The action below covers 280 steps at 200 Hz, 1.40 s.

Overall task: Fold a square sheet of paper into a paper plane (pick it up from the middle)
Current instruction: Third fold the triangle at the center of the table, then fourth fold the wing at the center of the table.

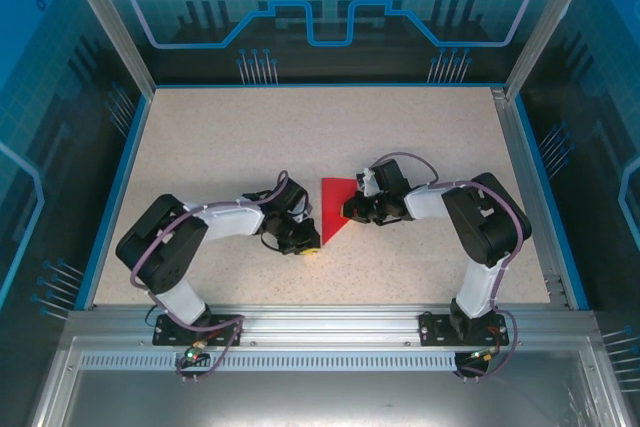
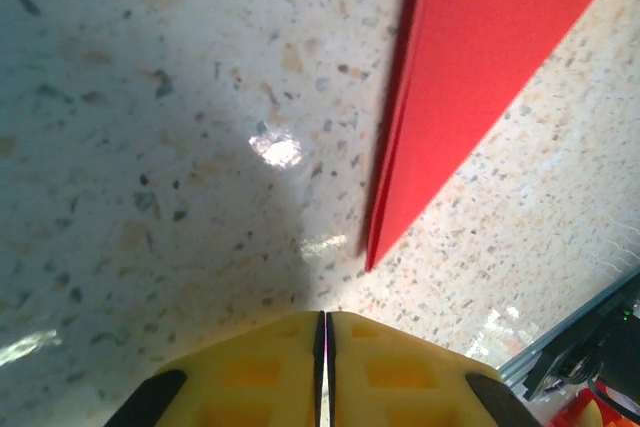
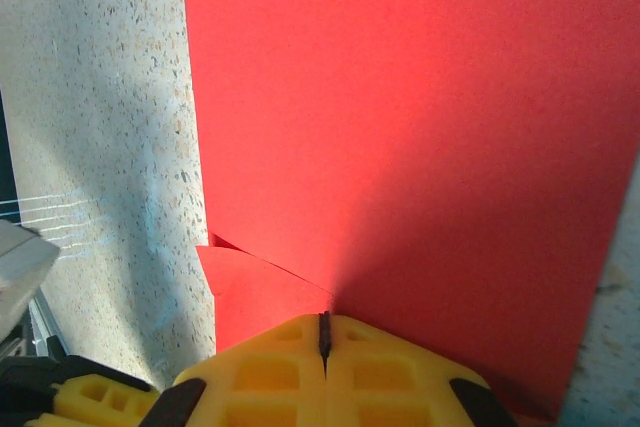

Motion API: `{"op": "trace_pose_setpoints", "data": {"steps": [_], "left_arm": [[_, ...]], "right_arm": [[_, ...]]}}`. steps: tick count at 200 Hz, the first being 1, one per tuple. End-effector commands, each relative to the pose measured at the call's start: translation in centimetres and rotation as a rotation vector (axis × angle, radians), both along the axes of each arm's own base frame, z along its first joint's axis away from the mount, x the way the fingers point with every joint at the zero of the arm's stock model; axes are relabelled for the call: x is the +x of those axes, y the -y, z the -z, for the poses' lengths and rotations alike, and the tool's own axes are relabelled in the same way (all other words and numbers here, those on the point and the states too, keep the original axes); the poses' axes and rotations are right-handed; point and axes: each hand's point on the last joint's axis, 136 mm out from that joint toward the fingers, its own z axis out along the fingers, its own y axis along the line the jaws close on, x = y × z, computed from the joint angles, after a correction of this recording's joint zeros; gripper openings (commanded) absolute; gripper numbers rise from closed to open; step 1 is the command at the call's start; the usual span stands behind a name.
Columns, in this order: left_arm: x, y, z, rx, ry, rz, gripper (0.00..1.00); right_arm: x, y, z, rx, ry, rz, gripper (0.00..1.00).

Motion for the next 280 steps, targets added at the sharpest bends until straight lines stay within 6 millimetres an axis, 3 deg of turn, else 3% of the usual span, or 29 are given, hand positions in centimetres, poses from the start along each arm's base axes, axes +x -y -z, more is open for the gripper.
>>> {"op": "trace_pose_setpoints", "data": {"steps": [1, 41, 89, 123, 154, 181, 204, 280], "left_arm": [[2.0, -0.1, -2.2, -0.003, 0.089, -0.015, 0.13], [6.4, 2.6, -3.7, -0.041, 0.174, 0.005, 0.13], [8.4, 3.3, -0.8, 0.004, 0.160, 0.004, 0.13], [7.9, 2.9, 1.1, 0.037, 0.125, 0.021, 0.11], [6.5, 1.0, 3.4, 0.129, 0.079, 0.029, 0.08], [5.5, 0.0, 4.6, 0.172, 0.060, 0.038, 0.06], [5.3, -0.2, 4.9, 0.177, 0.057, 0.044, 0.06], [5.3, -0.2, 5.0, 0.179, 0.056, 0.052, 0.06]], "right_arm": [[-1.0, 2.3, 2.8, -0.128, -0.066, 0.063, 0.00], [-0.6, 1.9, 1.7, -0.104, -0.052, 0.076, 0.00], [-0.1, 1.6, 1.3, -0.085, -0.051, 0.089, 0.00], [0.1, 1.4, 0.8, -0.079, -0.041, 0.087, 0.00], [0.6, 1.6, 0.1, -0.079, -0.022, 0.089, 0.01], [1.0, 0.2, -2.8, 0.029, 0.027, 0.052, 0.02], [0.1, -0.5, -4.3, 0.049, 0.069, 0.025, 0.02], [-1.0, 0.1, 0.3, 0.005, -0.019, 0.055, 0.00]]}}
